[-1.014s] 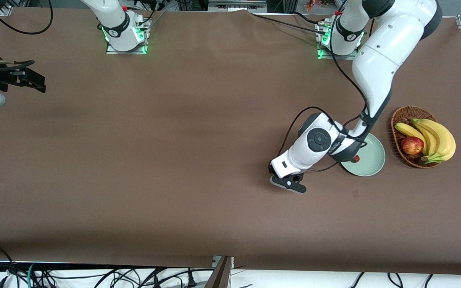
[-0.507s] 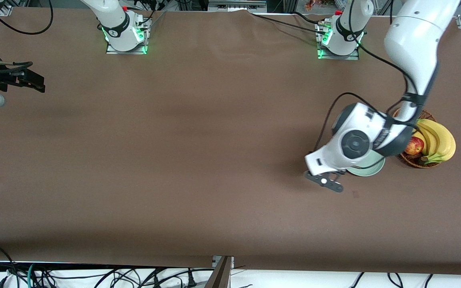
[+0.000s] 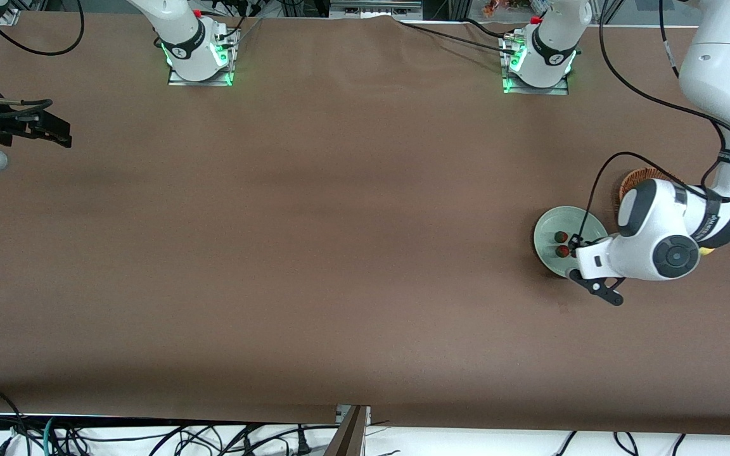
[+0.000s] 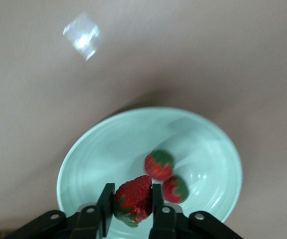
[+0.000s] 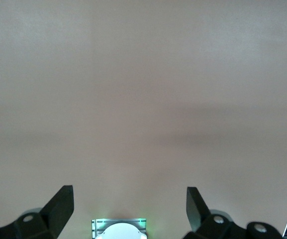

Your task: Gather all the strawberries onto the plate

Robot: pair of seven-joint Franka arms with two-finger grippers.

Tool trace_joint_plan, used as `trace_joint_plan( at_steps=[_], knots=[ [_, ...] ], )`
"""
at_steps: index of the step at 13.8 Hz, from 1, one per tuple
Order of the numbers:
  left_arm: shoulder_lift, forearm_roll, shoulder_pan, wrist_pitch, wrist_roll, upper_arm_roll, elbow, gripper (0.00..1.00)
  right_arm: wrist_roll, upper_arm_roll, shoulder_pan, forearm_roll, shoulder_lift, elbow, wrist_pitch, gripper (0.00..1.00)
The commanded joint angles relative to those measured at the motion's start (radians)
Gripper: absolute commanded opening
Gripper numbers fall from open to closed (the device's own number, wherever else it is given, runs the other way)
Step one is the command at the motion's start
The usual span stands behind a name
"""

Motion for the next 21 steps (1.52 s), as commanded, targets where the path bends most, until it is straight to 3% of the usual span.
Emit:
trace_joint_plan(
  at_steps=[1,5,7,11,13,21],
  knots=[
    [-0.018,-0.006,0.001,0.002,0.011,-0.016,-0.018,1.0,-0.006,-0.009,-0.003,0.014,0.005,0.021,-0.01,1.0],
    [-0.058,-0.009,-0.001,-0.013,0.005,-0.076,-0.017,1.0,-0.01,-0.007,0.0,0.011,0.005,0.026,-0.009,1.0],
    [-0.119,-0.012,0.001,-0.071,-0.022,-0.146,-0.007,1.0,-0.009,-0.01,-0.003,0.011,0.005,0.026,-0.009,1.0],
    [-0.228,-0.014,0.001,-0.183,-0.345,-0.276,0.023,1.0,-0.012,-0.01,-0.003,0.011,0.005,0.027,-0.009,1.0],
    [-0.236,-0.053,-0.001,-0.271,-0.459,-0.315,0.121,1.0,-0.01,-0.01,-0.003,0.011,0.005,0.027,-0.009,1.0],
    [-0.259,-0.101,0.01,-0.633,-0.461,-0.304,0.463,1.0,-0.01,-0.007,0.002,0.011,0.034,0.076,-0.021,1.0]
  ],
)
